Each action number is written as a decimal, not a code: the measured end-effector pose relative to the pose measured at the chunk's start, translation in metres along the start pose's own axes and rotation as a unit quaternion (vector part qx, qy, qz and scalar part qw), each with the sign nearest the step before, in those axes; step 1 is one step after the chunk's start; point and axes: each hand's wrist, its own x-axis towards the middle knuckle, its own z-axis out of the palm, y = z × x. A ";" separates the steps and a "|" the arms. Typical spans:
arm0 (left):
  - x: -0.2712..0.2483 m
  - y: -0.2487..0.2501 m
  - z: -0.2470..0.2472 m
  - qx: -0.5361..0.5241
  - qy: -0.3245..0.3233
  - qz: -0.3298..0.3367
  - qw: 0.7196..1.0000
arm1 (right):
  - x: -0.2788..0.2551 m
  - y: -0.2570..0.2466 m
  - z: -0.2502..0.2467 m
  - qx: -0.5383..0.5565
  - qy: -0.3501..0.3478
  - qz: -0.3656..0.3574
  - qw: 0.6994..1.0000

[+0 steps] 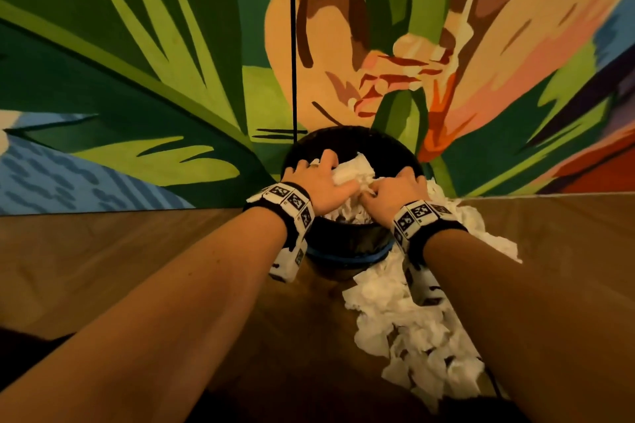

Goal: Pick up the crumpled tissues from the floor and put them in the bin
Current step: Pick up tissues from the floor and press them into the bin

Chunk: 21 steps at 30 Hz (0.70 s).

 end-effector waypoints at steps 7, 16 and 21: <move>0.002 -0.002 -0.004 0.036 0.018 0.034 0.999 | 0.001 0.003 -0.002 0.171 0.039 -0.041 0.984; 0.008 -0.007 -0.002 -0.042 0.074 0.028 0.996 | 0.003 0.008 0.003 0.199 0.076 -0.090 0.973; 0.006 0.000 -0.007 0.032 -0.010 0.025 0.999 | 0.005 0.008 0.003 0.057 0.014 -0.132 0.990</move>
